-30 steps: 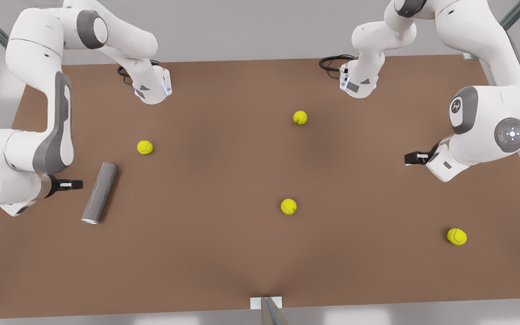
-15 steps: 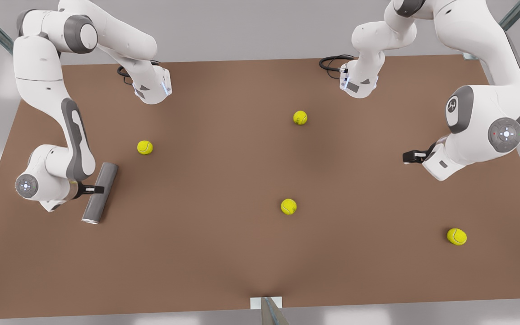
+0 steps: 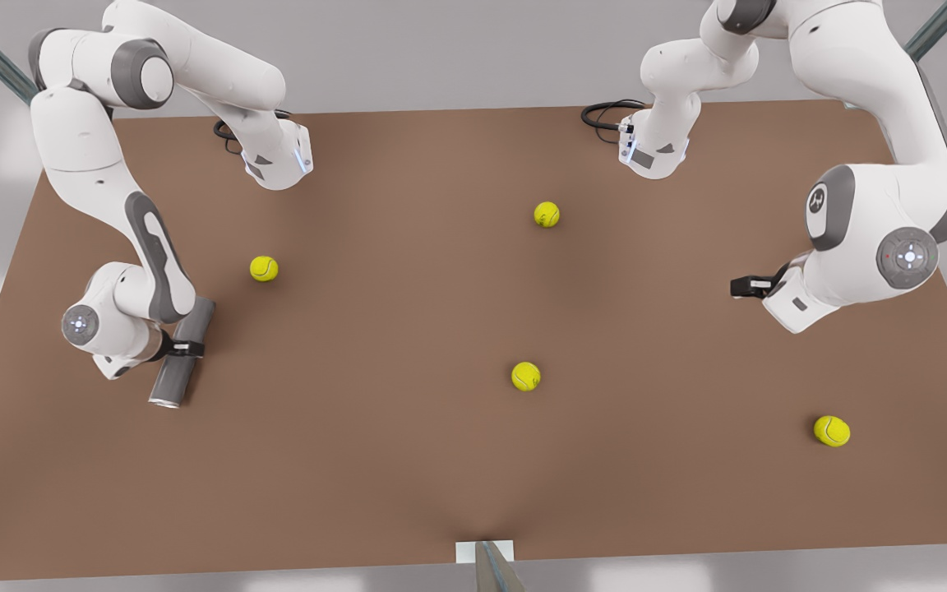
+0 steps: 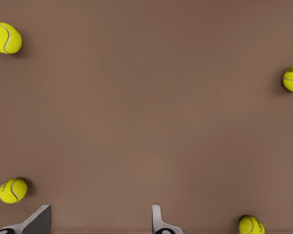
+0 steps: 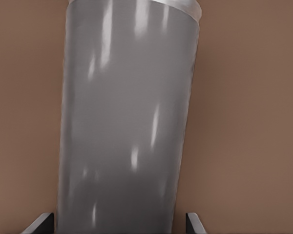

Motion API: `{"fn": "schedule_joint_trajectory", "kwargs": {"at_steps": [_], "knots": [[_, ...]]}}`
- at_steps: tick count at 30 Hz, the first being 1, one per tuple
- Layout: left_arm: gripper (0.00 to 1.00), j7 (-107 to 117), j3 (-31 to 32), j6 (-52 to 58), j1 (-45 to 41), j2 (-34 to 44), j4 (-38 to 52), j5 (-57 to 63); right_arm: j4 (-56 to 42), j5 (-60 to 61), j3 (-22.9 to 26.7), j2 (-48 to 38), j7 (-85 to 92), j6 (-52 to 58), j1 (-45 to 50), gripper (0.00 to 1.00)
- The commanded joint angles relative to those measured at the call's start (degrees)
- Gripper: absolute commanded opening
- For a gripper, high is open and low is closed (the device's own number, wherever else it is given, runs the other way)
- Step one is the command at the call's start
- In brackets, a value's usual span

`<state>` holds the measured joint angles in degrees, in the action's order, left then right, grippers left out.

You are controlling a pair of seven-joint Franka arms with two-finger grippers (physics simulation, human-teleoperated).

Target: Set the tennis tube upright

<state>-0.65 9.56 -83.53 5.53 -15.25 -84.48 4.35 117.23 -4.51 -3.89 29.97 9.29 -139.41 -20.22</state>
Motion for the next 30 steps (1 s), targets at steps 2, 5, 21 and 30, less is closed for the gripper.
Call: {"fn": "schedule_joint_trajectory", "kwargs": {"at_steps": [2,5,21,30], "knots": [[1.00,0.2,-0.1,1.2,0.5,-0.1,0.0,0.2,0.0,0.2,0.1,1.1,0.9,-2.2,0.0,1.00],[1.00,0.3,-0.1,1.2,0.5,-0.4,0.2,0.1,0.0,0.2,0.1,1.3,0.9,-2.2,0.0,1.00],[1.00,0.3,0.0,0.9,0.4,-2.3,-0.1,0.1,-10.3,-0.7,-2.7,-4.8,17.7,16.4,12.7,0.72],[1.00,0.4,0.0,1.0,0.3,-2.5,-0.2,0.0,-14.4,-17.7,-7.0,-4.1,27.8,12.7,44.4,0.72]]}}
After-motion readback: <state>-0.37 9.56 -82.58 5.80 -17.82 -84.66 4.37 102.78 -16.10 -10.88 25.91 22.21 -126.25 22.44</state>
